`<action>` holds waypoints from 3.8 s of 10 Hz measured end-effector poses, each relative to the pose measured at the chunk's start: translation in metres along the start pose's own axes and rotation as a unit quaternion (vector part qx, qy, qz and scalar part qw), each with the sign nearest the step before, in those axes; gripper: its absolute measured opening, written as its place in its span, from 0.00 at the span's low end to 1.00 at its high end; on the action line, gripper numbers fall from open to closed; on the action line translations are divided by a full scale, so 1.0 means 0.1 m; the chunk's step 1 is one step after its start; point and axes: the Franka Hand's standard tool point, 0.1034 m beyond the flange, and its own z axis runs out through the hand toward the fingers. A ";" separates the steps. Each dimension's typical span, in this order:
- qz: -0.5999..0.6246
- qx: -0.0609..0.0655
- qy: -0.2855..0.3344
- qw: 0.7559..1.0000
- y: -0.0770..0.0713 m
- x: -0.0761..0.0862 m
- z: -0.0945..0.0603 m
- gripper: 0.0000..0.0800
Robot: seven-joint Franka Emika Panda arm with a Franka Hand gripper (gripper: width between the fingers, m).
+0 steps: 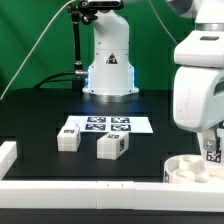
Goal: Assemble stool
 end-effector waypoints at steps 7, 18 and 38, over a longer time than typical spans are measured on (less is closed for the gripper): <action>0.243 0.015 0.008 0.970 0.03 -0.03 0.01 0.42; 0.617 0.025 0.026 0.786 0.02 0.03 0.01 0.42; 0.985 0.159 0.054 0.039 -0.04 0.10 0.02 0.43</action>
Offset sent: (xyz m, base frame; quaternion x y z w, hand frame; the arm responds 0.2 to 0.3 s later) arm 0.0000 0.0000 0.0000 0.0000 0.0000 0.1296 0.9916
